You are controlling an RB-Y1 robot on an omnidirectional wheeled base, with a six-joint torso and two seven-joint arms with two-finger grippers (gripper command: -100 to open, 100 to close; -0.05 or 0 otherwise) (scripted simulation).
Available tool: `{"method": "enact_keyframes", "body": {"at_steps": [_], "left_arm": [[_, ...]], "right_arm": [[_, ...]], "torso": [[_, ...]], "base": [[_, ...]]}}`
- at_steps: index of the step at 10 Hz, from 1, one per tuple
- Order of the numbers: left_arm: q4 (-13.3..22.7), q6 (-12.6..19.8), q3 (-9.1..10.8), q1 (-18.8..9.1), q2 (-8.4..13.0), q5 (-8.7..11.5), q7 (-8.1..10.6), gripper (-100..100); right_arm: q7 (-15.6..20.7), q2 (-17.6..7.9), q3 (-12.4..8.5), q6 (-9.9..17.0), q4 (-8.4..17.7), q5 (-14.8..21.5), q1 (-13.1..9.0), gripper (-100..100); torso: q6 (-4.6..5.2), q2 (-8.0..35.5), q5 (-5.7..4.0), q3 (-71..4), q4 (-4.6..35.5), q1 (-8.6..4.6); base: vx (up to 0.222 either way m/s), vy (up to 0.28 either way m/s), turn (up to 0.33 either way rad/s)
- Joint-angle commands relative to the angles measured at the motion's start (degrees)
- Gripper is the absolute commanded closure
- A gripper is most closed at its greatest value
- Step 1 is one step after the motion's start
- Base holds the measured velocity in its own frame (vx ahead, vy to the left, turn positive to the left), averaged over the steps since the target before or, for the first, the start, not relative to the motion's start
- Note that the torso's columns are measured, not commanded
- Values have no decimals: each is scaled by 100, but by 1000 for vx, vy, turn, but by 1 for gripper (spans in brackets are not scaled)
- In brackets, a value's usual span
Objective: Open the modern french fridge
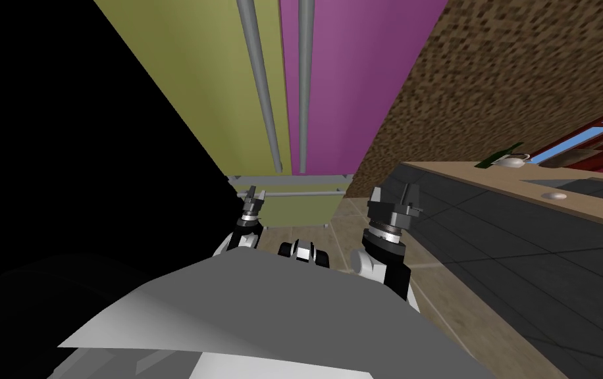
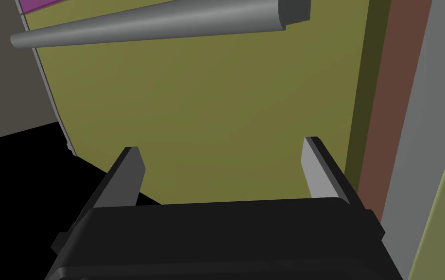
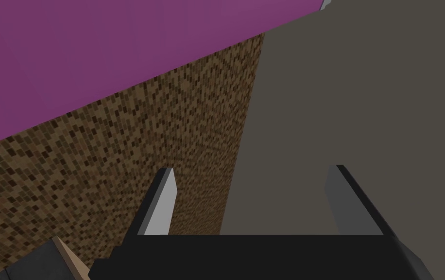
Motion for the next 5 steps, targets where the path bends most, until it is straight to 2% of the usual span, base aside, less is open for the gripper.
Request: {"method": "enact_keyframes", "body": {"at_steps": [1,2,4,5], "left_arm": [[430,-380,14,2,-34,25,45,-100],[513,-400,14,2,-34,25,45,-100],[936,-775,40,1,-55,57,98,-100],[985,-775,40,1,-55,57,98,-100]], "right_arm": [[0,0,0,0,0,0,0,0],[0,0,0,0,0,0,0,0],[0,0,0,0,0,0,0,0],[0,0,0,0,0,0,0,0]], "torso": [[0,4,2,4,2,4],[0,0,2,2,1,3],[-1,0,2,1,1,5],[0,-10,1,-5,-2,0]], "base": [[86,-21,9],[68,-14,5],[88,-12,8],[78,-11,7]]}}
